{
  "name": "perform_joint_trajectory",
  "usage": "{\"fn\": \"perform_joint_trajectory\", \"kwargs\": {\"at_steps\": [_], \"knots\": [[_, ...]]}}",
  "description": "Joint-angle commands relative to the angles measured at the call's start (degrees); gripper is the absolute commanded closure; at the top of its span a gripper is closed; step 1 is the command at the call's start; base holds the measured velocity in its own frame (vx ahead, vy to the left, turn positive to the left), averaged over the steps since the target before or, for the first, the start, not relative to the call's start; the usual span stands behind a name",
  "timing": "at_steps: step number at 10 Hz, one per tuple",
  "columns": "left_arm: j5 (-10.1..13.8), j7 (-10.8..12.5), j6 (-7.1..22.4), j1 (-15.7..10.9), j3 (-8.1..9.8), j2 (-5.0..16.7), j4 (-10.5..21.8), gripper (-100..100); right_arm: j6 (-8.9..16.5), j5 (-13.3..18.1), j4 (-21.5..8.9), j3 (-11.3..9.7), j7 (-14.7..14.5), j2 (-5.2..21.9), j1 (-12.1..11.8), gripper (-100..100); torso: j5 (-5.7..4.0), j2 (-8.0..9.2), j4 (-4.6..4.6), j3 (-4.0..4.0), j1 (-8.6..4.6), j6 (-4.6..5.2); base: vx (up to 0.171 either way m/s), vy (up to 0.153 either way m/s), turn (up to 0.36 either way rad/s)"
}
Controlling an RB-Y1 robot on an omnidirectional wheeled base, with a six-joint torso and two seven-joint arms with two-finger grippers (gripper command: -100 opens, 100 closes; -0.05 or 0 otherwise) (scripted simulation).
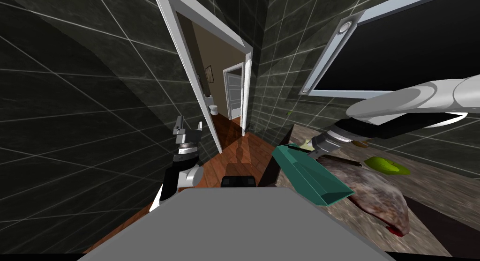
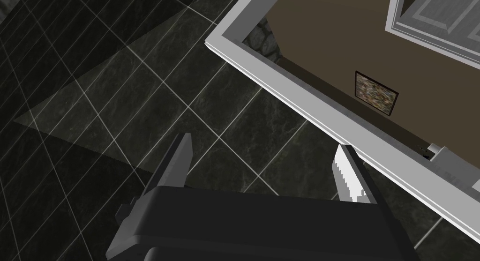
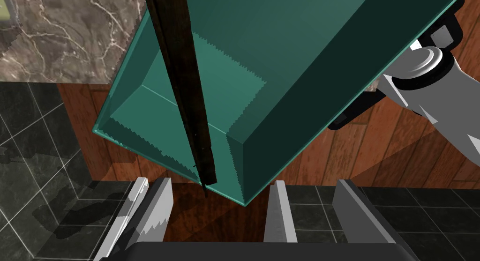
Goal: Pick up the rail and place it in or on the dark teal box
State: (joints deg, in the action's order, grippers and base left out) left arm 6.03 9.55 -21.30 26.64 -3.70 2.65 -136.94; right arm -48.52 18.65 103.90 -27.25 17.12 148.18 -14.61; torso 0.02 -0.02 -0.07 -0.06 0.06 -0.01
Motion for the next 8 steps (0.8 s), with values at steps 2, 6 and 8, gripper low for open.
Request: {"fn": "perform_joint_trajectory", "kwargs": {"at_steps": [2, 6, 8], "knots": [[0.0, 0.0, 0.0, 0.0, 0.00, 0.0, 0.0, 0, -2.9, -1.8, 1.0, 0.2, 1.0, 3.5, 3.1, -100, 0.01, -0.01, 0.00, 0.00, 0.03, 0.00, 0.002, 0.001, -0.007], [0.0, 0.0, 0.0, 0.0, 0.00, 0.0, 0.0, 0, -1.8, -1.3, 1.2, 0.0, 0.7, 2.7, 2.5, 0, -0.01, -0.02, -0.01, -0.02, -0.02, -0.01, 0.000, 0.000, 0.000], [0.0, 0.0, 0.0, 0.0, 0.00, 0.0, 0.0, 0, -1.8, -1.3, 1.2, 0.0, 0.7, 2.7, 2.5, 0, -0.02, -0.02, -0.01, -0.02, -0.03, -0.01, 0.000, 0.000, 0.000]]}}
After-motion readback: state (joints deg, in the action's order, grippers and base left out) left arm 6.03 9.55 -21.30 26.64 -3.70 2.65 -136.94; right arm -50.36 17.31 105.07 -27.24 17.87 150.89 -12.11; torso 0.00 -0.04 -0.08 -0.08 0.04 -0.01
